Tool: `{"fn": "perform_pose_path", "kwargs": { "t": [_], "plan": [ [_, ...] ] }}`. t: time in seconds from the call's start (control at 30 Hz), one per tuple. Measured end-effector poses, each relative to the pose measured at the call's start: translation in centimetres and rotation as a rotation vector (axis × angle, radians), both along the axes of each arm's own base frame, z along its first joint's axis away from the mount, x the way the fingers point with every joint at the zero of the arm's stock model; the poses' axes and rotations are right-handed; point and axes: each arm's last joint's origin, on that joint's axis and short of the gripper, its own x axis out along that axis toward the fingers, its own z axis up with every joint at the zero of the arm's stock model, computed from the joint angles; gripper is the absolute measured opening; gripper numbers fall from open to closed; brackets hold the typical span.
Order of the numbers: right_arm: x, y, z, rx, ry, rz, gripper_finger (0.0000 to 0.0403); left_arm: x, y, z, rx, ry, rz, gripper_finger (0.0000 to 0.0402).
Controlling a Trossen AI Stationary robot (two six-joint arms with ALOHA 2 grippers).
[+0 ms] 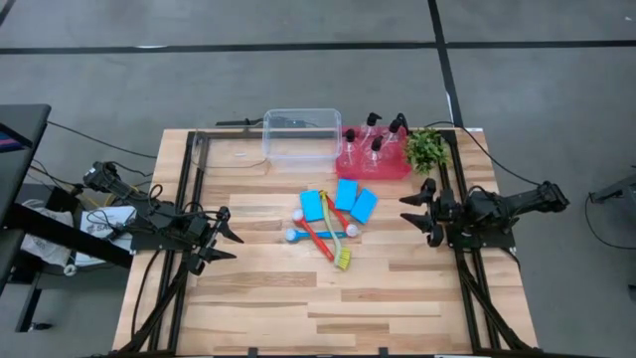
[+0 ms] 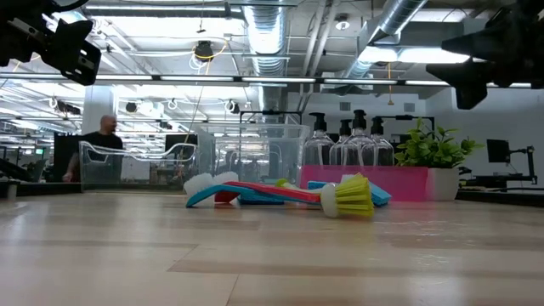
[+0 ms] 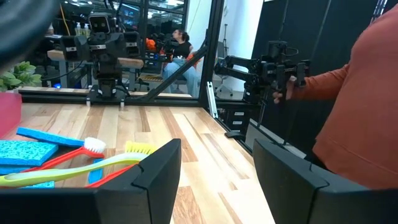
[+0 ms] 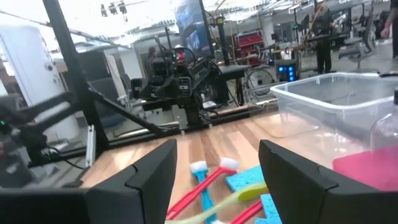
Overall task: Pick & Place Kitchen Sink Supplies
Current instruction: Put the bottom red toilet brush into the white bin
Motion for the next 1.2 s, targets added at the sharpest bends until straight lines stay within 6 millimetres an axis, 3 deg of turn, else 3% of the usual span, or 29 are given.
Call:
{"fn": "perform_pose_path", "kwargs": {
  "t": [0.3,0.87,1.2],
  "plan": [
    [0.0,0.0,0.1,0.236,-0.039,0.021,0.0221,0.0,0.1,0.1,-0.008,-0.011,0.022,0.0202],
    [-0.1,-0.5,0.5,0.255,-0.085,-0.077,0.0221,-1.3,1.4,5.3,-0.322,-0.502,0.077,0.0202],
    [-0.1,-0.9,0.6,0.26,-0.112,-0.118,0.0221,-1.4,1.6,5.6,-0.21,-0.565,0.196,0.0202]
  ]
}}
